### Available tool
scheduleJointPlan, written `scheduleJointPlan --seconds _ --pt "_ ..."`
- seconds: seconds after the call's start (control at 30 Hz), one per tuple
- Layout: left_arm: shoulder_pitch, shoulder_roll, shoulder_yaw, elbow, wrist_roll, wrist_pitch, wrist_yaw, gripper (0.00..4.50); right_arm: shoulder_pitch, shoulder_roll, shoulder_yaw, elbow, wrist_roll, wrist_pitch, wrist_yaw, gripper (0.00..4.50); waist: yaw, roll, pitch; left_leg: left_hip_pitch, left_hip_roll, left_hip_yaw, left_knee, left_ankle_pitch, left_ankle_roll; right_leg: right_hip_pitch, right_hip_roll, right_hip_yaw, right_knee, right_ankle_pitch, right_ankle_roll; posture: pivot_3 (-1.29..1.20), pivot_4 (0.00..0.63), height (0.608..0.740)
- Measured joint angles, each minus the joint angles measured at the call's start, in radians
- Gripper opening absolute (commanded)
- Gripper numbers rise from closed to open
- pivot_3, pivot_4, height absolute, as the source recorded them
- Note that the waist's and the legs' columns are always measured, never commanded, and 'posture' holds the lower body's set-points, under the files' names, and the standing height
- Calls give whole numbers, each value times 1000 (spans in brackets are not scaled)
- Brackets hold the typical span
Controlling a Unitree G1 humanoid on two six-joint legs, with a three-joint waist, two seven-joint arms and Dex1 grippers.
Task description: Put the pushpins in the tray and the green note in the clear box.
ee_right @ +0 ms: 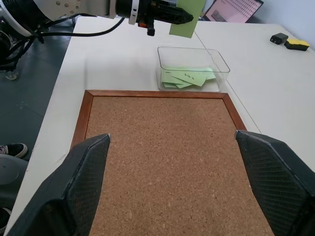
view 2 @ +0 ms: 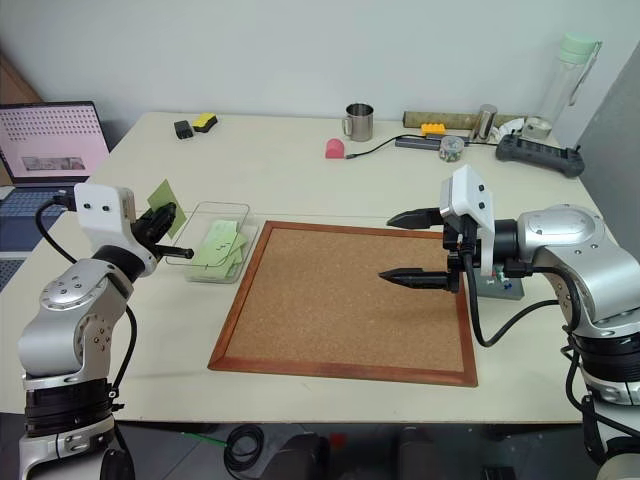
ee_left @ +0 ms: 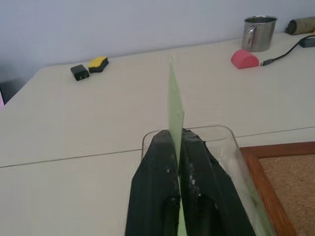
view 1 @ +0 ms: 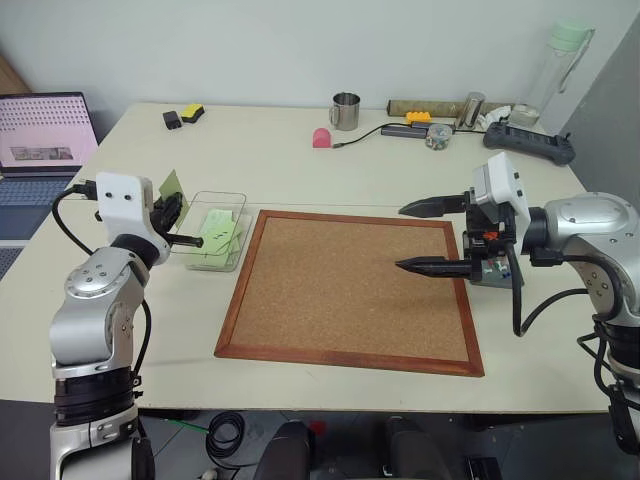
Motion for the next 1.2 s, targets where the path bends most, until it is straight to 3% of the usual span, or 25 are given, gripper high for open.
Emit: scheduleJointPlan --seconds 0.37,0.5,0.77,0.93,1.07,1.2 --pt "-1 0 -19 7 -9 1 -55 2972 4 -4 1 -3 -2 9 -4 4255 0 0 0 0 0 0 0 0 0 0 0 0 0 0 0 0 150 740" --pt "17 40 -19 -10 -11 12 -94 3930 20 -26 0 -2 -10 4 -8 4255 0 0 0 0 0 1 0 0 0 0 0 0 0 0 0 0 150 740" --pt "169 276 -5 -68 -13 28 -310 3930 147 -93 -53 33 -63 -51 -41 4255 -1 0 0 -2 0 3 -2 0 0 -4 0 2 0 0 -1 0 150 740" --pt "351 433 125 -46 -28 -7 -505 3930 256 -205 -157 106 -98 -94 -39 4255 -1 0 1 -3 1 5 -3 -1 0 -6 -1 2 0 -2 -3 0 150 740" --pt "446 474 234 44 -23 -94 -620 3930 307 -267 -222 217 -133 -138 -26 4255 -1 0 1 -3 2 6 -3 -1 0 -7 -1 2 1 -3 -5 0 150 740" --pt "473 489 268 88 -24 -131 -683 3930 319 -293 -242 278 -151 -182 -2 4255 -3 0 1 -3 3 6 -3 -1 0 -8 -1 2 2 -2 -5 0 150 740"
